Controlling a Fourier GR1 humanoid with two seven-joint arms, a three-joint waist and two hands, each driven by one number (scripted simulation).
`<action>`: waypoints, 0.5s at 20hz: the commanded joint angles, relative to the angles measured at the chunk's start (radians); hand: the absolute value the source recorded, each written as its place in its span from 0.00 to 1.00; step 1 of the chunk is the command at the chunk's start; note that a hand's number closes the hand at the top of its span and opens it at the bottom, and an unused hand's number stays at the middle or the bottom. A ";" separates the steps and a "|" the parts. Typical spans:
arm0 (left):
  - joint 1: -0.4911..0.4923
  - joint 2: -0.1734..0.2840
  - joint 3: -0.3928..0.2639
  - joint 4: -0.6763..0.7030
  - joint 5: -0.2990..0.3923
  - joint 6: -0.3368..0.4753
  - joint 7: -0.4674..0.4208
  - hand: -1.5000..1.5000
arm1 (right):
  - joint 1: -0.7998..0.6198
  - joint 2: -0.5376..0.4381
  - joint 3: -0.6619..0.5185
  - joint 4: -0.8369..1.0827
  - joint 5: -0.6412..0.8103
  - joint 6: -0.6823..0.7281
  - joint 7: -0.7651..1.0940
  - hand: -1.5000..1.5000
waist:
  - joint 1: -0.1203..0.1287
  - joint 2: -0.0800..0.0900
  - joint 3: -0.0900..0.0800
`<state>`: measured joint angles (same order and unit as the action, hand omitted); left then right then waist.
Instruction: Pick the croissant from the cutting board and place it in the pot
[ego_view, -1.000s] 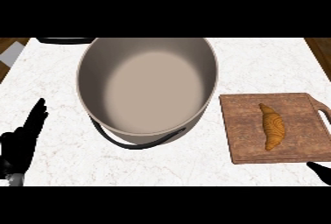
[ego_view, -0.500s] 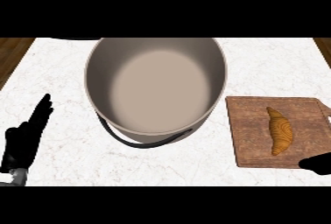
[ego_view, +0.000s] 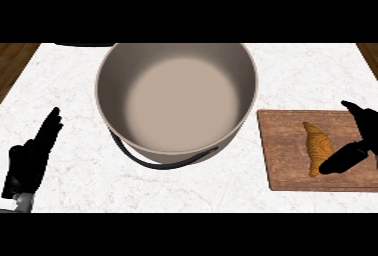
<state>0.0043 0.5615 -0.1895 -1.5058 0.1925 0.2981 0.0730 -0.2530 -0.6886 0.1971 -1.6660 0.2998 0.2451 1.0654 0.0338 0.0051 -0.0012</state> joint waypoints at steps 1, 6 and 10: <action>-0.009 0.004 0.035 0.036 0.004 -0.026 -0.020 0.50 | -0.139 0.028 0.029 0.061 -0.049 0.156 0.181 0.00 | -0.013 -0.002 0.000; -0.023 -0.024 0.023 0.019 -0.016 -0.022 0.021 0.50 | -0.174 0.104 0.088 0.218 0.042 0.100 0.146 0.00 | -0.017 -0.002 0.001; 0.024 -0.027 0.039 0.008 -0.020 -0.036 -0.008 0.50 | -0.178 0.108 0.089 0.264 0.049 0.125 0.137 0.00 | -0.022 -0.005 0.001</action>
<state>0.0055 0.5336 -0.1631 -1.4842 0.1725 0.2807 0.0686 -0.4045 -0.6109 0.2666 -1.4471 0.3296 0.3041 1.0740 0.0172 0.0021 -0.0009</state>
